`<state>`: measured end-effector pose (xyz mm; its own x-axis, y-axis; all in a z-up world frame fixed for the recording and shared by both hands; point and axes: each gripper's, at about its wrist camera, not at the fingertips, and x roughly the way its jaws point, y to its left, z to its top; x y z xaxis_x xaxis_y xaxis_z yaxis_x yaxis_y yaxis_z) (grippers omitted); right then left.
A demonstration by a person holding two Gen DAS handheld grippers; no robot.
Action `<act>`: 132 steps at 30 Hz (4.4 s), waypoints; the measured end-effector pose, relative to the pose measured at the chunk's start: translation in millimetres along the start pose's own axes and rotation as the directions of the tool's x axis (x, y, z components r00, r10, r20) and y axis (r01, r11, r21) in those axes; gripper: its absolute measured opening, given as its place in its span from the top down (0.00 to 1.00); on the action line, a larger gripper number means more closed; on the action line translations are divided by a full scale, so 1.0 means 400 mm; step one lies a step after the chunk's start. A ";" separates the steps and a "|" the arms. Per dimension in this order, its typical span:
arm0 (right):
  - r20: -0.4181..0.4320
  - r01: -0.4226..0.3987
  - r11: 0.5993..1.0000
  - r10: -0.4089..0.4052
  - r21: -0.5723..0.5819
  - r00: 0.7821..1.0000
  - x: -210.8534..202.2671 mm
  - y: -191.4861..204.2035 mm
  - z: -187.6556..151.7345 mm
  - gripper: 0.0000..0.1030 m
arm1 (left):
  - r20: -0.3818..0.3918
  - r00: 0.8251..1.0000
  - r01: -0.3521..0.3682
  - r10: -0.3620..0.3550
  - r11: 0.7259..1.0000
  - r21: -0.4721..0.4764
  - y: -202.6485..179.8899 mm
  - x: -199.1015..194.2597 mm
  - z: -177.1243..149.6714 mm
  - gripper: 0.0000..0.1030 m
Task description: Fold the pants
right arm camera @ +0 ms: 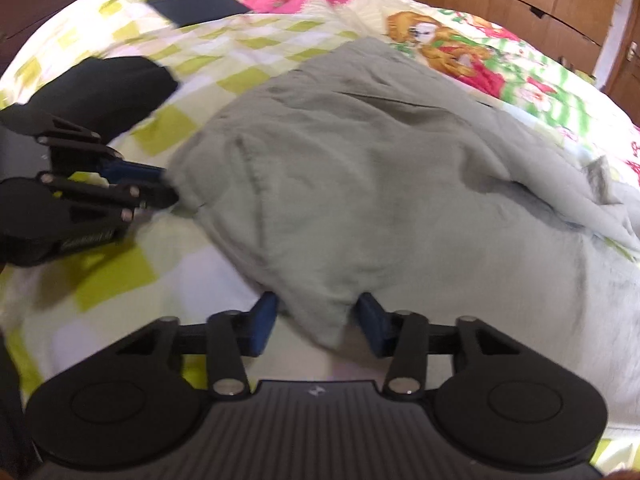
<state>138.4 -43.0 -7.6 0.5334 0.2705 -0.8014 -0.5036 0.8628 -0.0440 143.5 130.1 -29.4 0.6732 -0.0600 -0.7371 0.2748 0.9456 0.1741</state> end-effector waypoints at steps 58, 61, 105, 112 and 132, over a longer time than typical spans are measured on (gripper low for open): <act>-0.037 -0.131 0.989 0.129 -0.061 0.991 -0.005 0.263 0.057 0.72 | 0.009 1.000 -0.019 0.018 0.993 0.121 0.124 -0.160 -0.155 0.77; 0.024 -0.135 0.990 0.134 0.038 0.991 -0.066 0.185 0.024 0.59 | 0.040 0.999 -0.039 0.035 0.994 0.104 0.101 -0.213 -0.150 0.77; -0.019 0.492 0.519 -0.675 0.699 0.737 -0.489 -0.715 -0.393 0.56 | 0.176 0.958 0.151 -0.226 0.921 0.358 -0.358 -0.077 0.186 0.44; 0.112 0.205 0.961 -0.228 0.186 0.967 -0.117 -0.693 0.063 0.47 | 0.159 0.985 -0.008 -0.064 0.910 0.415 -0.121 0.120 0.326 0.43; -0.235 -0.002 0.992 -0.029 -0.129 0.971 0.268 -0.762 0.317 0.30 | -0.157 0.979 0.195 -0.134 0.850 0.490 0.057 0.455 0.571 0.41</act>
<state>435.1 -223.0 -4.5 0.3729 0.1373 -0.9177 -0.5879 0.8001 -0.1192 429.0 68.0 -10.5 0.5143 -0.1348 -0.8469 0.7008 0.6352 0.3245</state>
